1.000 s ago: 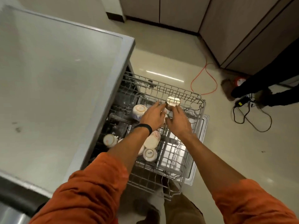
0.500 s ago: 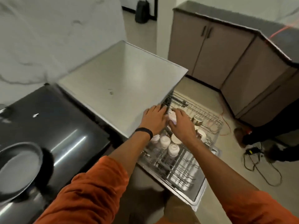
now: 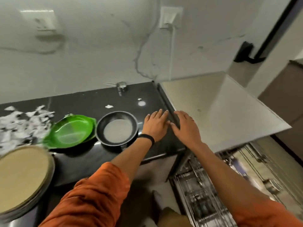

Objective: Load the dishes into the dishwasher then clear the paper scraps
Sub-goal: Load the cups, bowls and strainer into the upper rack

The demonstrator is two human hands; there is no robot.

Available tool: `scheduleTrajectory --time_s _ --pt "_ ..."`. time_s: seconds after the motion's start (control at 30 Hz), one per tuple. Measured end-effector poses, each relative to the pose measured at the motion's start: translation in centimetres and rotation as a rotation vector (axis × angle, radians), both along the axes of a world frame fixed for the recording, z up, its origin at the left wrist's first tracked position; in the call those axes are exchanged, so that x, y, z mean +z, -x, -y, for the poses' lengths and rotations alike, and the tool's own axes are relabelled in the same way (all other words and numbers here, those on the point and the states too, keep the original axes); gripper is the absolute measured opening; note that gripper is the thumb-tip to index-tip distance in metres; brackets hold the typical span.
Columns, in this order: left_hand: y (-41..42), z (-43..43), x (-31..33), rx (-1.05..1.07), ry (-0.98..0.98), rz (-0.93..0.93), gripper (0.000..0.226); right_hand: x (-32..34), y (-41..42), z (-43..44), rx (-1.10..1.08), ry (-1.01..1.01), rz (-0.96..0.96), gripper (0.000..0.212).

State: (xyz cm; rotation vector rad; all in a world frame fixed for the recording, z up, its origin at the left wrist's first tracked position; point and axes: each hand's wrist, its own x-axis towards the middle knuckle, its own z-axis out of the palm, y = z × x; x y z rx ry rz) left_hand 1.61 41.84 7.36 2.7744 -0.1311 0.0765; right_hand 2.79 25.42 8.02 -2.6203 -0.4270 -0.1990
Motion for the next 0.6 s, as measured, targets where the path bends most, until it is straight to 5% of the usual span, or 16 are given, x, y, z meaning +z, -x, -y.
scheduleTrajectory --time_s 0.6 --pt "-10.3 -20.7 -2.2 0.477 -0.012 -0.071 0.058 -1.6 -18.6 -23.2 0.469 0.151 -0.109 0.055"
